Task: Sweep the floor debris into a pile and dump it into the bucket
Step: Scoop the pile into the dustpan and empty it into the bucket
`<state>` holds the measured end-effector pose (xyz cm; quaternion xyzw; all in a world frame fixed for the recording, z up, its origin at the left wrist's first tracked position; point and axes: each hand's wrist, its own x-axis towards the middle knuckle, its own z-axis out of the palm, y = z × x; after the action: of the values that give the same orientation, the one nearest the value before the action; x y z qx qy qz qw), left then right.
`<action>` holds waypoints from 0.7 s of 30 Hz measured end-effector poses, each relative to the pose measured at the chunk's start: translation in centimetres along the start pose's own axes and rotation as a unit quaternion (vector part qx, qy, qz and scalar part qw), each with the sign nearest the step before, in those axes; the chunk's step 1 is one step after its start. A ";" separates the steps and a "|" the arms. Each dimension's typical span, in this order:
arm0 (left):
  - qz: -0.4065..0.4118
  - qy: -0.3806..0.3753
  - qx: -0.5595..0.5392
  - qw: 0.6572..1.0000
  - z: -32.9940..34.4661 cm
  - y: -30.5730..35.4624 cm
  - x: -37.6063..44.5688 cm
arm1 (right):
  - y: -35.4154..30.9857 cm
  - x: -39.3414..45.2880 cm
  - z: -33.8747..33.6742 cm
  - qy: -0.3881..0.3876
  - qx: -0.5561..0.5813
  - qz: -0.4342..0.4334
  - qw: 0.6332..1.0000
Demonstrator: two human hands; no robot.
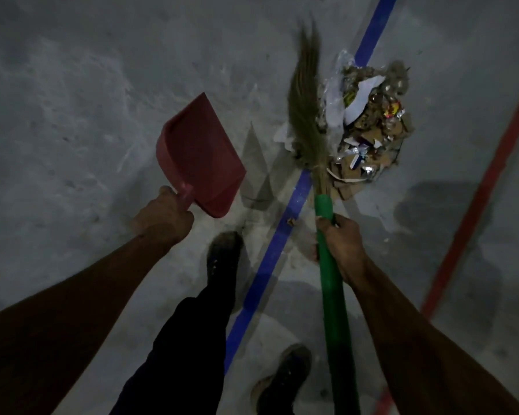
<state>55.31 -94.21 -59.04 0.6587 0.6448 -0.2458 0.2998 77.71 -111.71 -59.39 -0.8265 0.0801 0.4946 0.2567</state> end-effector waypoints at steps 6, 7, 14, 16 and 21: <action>-0.001 -0.005 0.016 1.000 0.8 0.6 -0.5 | 3.3 -5.2 -1.2 -0.030 -0.044 -0.068 0.996; 0.001 -0.008 0.021 1.000 0.9 0.4 -0.5 | 4.0 -6.1 -0.9 -0.048 -0.051 -0.069 0.995; -0.016 -0.016 0.054 0.998 1.0 0.5 -1.0 | 7.7 -5.1 -1.5 -0.099 -0.193 -0.019 0.976; -0.006 -0.018 0.053 0.998 1.0 0.7 -1.2 | 7.6 -3.1 -3.3 -0.070 -0.218 -0.033 0.973; 0.016 -0.032 0.040 0.999 1.3 1.0 -2.1 | 5.8 -0.6 -7.8 -0.006 -0.306 -0.119 0.945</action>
<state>56.30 -96.59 -58.36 0.6722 0.6140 -0.2873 0.2974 81.25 -120.67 -57.86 -0.8655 -0.1756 0.4665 0.0486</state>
